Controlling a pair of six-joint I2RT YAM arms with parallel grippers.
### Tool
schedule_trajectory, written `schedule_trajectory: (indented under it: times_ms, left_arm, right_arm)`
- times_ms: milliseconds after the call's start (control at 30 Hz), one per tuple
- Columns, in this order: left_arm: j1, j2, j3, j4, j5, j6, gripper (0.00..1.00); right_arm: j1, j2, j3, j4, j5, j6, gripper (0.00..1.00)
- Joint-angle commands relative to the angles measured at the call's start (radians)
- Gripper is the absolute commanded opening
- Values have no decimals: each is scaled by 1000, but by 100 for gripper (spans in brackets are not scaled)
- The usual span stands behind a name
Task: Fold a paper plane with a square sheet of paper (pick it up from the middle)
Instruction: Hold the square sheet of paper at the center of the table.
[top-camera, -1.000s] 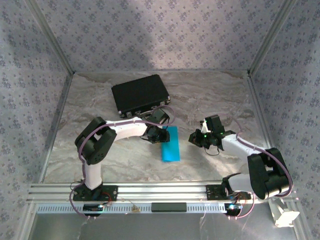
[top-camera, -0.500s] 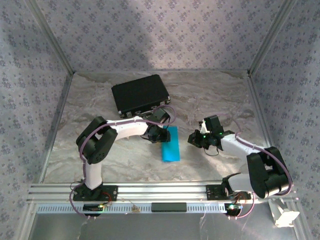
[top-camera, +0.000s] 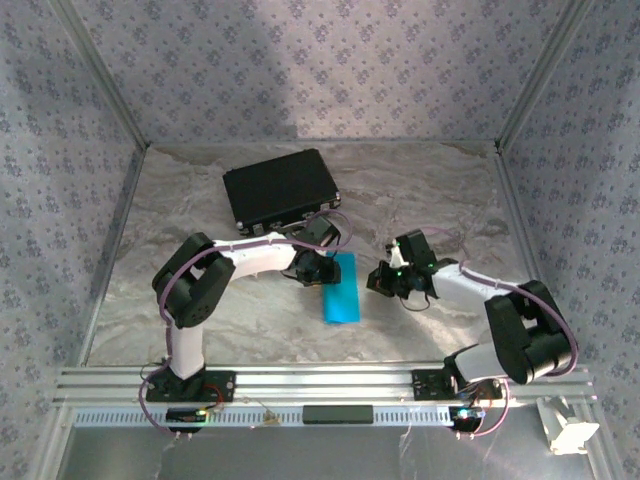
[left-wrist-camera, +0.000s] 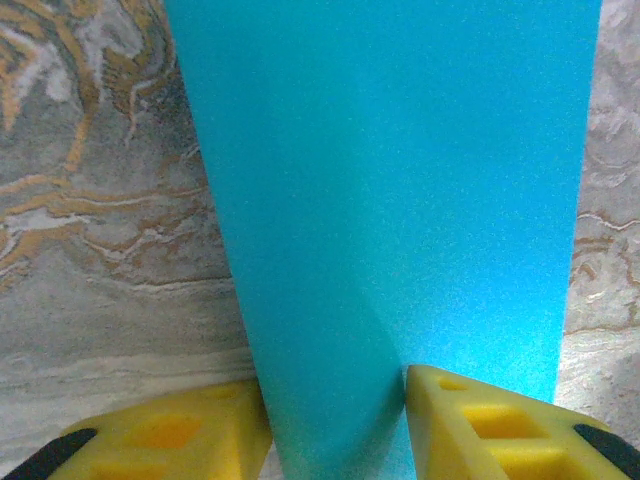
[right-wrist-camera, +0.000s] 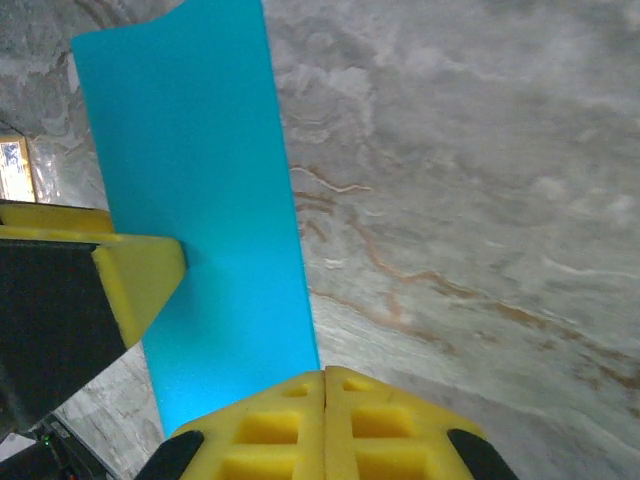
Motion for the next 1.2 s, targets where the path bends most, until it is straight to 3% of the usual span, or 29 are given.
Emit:
schedule_trajectory:
  times_ms: [0,633,900,1167]
  left_arm:
    - [7,115,-38,74,-74,27,43]
    - [6,118,-39,76,-73,26,42]
    - [7,113,-43,78,-72,24,43]
    - [10,-42,-50,83,-62,-2,49]
  right_arm:
    - [26,34,45,20,-8,4,5]
    - [132,239,169,55,12,12,0]
    - [121,272,92,37,47,-31,0]
    - [90,278,96,-12,16,-129,0]
